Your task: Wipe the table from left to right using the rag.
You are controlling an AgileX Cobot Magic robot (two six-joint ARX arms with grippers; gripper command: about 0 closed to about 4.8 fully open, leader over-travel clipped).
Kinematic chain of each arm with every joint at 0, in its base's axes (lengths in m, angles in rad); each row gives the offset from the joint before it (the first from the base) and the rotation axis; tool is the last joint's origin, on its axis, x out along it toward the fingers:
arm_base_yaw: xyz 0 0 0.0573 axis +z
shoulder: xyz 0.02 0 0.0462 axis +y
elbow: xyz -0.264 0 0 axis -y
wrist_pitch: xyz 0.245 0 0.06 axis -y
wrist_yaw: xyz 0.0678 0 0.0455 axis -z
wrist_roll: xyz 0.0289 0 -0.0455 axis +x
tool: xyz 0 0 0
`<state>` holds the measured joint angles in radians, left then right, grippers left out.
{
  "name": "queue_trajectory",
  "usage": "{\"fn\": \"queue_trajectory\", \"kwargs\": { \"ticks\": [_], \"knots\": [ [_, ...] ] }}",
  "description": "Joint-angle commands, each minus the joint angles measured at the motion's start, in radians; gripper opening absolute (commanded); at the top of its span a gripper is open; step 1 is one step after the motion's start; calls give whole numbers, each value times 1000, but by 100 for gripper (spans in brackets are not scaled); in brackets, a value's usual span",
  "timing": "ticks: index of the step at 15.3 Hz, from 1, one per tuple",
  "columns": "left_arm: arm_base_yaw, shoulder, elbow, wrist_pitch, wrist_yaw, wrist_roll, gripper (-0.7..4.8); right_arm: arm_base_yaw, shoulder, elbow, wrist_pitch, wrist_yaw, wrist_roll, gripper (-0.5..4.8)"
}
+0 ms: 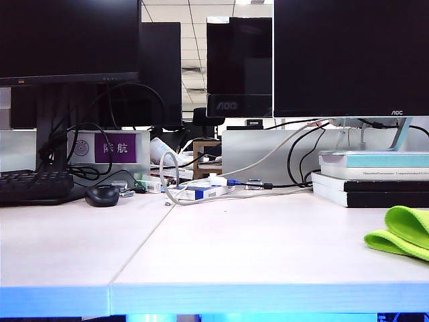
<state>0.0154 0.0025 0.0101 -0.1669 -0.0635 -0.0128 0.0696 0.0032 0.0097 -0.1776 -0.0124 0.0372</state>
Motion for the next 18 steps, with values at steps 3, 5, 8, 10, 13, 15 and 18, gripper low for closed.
{"fn": "queue_trajectory", "kwargs": {
  "ticks": [3,5,8,10,13,15,18],
  "knots": [
    [1,-2,-2,-11,-3,1,-3,-11,-1,-4,-5,-6,29,-1],
    [1,-2,-2,-11,-3,1,-3,-11,-1,-4,-5,-6,91,-1],
    [1,-2,-2,-11,-3,1,-3,-10,-1,-4,2,-9,101,-1],
    [1,-2,-2,-11,-3,1,-3,-10,-1,-4,2,-9,101,-1],
    [1,-2,-2,-11,-3,1,-3,-10,-1,-4,2,-9,101,-1],
    [1,-2,-2,-11,-3,1,-3,-10,-1,-4,2,-9,101,-1],
    [1,-2,-2,-11,-3,1,-3,-10,-1,-4,2,-9,101,-1]
  ]
}}
